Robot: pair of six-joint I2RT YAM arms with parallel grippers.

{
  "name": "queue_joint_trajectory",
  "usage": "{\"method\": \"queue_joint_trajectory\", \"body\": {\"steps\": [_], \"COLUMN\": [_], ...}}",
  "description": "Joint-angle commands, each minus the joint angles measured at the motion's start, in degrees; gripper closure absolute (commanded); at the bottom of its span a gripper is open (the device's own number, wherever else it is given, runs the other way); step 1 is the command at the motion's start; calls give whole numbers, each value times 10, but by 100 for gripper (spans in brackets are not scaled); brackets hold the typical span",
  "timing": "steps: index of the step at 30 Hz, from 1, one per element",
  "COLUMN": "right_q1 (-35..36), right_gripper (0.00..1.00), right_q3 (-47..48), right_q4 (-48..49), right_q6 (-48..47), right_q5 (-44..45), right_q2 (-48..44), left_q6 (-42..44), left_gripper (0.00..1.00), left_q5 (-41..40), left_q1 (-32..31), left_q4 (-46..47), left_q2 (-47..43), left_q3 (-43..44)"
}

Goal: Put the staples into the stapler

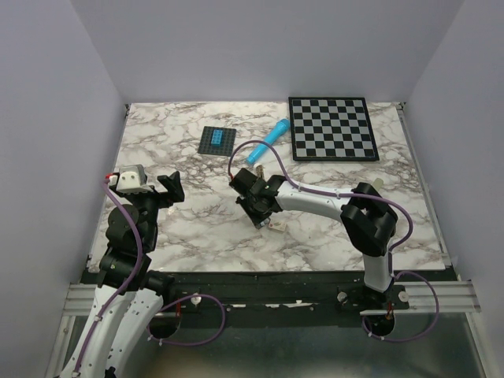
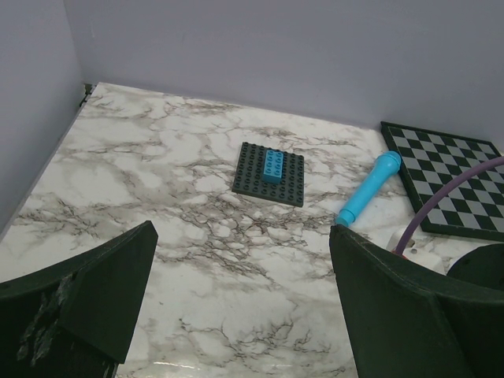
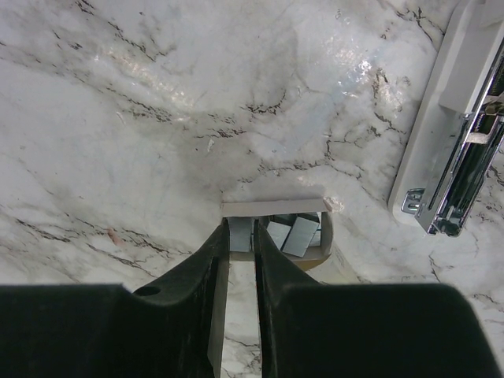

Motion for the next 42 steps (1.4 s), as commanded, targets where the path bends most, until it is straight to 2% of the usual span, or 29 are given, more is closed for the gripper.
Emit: {"method": "queue_joint_trajectory", "body": {"steps": [1,27,42], "right_q1": [4,6,7], "right_gripper": [74,70,70], "right_q3": [9,9,14], "right_q4": [-11,-8,-15], "right_q6": [-2,-10,-11], "right_q5": [11,-13,3], "right_q2": [3,27,51], "left_q6": [-5,-6,-6], "left_gripper": [1,1,1], "left_q5": [14,15,15], "left_q1": [3,3,4], "left_q4": [12,14,13], "left_q2": [-6,-4,-5], "left_q3": [-6,-6,-5]}}
